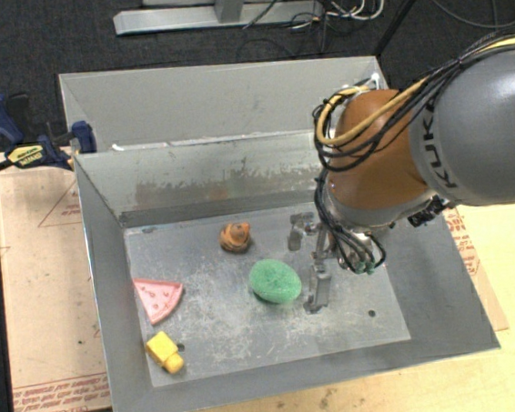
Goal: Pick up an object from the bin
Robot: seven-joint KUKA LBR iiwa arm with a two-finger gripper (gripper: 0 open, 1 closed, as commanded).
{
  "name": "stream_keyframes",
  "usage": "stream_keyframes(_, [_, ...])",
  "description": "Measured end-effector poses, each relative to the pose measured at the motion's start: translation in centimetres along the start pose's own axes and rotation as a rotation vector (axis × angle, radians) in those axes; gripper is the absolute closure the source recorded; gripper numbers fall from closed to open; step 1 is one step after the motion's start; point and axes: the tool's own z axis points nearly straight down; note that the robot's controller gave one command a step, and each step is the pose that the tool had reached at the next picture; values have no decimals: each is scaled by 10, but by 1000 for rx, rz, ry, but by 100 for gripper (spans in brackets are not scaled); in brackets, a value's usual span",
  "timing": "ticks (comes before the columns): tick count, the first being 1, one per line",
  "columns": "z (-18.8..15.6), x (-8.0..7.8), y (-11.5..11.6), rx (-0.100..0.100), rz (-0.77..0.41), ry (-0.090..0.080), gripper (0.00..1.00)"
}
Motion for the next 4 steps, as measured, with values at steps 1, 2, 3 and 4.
stream_keyframes(1, [28, -6, 9, 2, -90, -3, 0])
stream_keyframes(2, [67, -8, 36, 0, -73, -2, 0])
stream_keyframes(3, [79, -22, 35, 0, -58, -3, 100])
stream_keyframes(4, [79, -22, 35, 0, -59, -3, 100])
